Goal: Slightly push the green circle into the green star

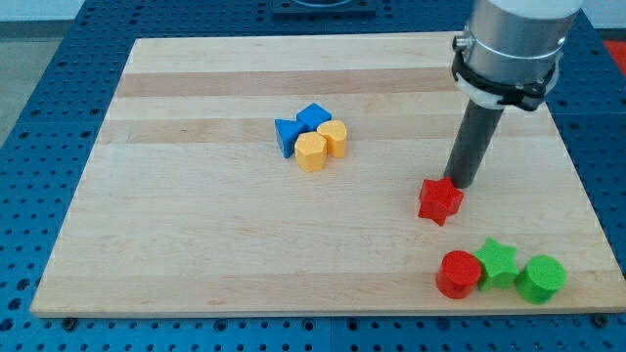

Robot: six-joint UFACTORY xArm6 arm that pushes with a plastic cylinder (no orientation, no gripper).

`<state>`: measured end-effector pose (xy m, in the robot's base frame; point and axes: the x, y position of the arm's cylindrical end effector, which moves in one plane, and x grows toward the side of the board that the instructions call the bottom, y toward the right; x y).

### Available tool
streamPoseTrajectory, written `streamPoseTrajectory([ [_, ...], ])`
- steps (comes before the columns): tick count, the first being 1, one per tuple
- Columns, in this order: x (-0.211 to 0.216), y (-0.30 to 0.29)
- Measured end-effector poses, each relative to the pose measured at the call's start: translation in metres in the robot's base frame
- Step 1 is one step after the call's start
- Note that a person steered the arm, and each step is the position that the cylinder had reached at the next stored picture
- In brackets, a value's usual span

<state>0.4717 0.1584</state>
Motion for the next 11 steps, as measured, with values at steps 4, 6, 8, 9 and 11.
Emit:
streamPoseTrajectory([
  [4,0.103,0.157],
  [6,0.146,0.131],
  [8,0.146,0.094],
  [9,0.146,0.080],
  [11,0.146,0.054],
])
